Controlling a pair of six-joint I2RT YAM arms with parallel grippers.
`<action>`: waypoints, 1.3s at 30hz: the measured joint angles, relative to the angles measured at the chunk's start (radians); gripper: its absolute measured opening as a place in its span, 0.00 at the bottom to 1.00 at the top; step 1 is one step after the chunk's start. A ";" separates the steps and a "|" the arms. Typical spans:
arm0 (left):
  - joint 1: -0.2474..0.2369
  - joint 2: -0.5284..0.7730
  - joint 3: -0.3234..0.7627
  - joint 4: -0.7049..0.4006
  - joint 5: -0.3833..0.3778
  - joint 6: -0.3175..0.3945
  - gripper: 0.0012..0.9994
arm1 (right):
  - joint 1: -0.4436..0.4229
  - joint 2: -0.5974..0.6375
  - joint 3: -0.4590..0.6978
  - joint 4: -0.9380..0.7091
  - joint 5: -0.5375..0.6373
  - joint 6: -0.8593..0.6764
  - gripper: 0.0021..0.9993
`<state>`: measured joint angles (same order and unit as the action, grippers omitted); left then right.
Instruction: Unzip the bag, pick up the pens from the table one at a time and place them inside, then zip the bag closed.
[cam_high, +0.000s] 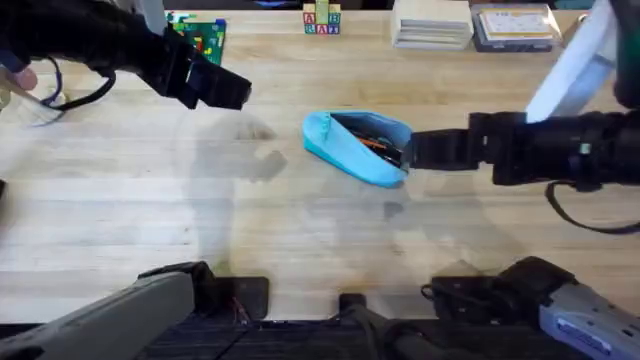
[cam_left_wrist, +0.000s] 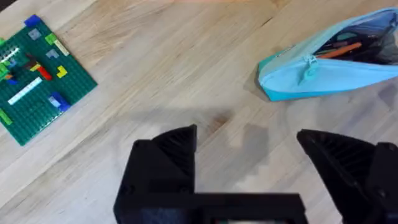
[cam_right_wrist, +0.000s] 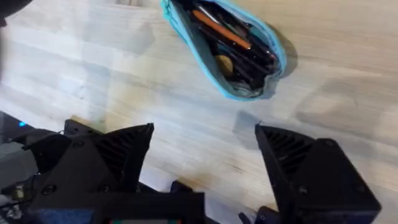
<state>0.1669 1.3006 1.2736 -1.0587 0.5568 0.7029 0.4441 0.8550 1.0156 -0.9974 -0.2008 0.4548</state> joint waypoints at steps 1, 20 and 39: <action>0.000 0.000 0.000 0.000 0.000 0.000 0.99 | 0.024 0.013 0.010 0.002 0.017 0.016 1.00; 0.000 0.000 0.000 0.000 0.000 0.000 0.99 | 0.390 0.361 0.215 0.008 0.297 0.326 1.00; 0.000 0.000 0.000 0.000 0.000 0.000 0.99 | 0.467 0.435 0.245 0.010 0.394 0.561 1.00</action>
<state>0.1669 1.3006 1.2736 -1.0587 0.5568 0.7029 0.9115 1.2896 1.2602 -0.9874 0.1931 1.0158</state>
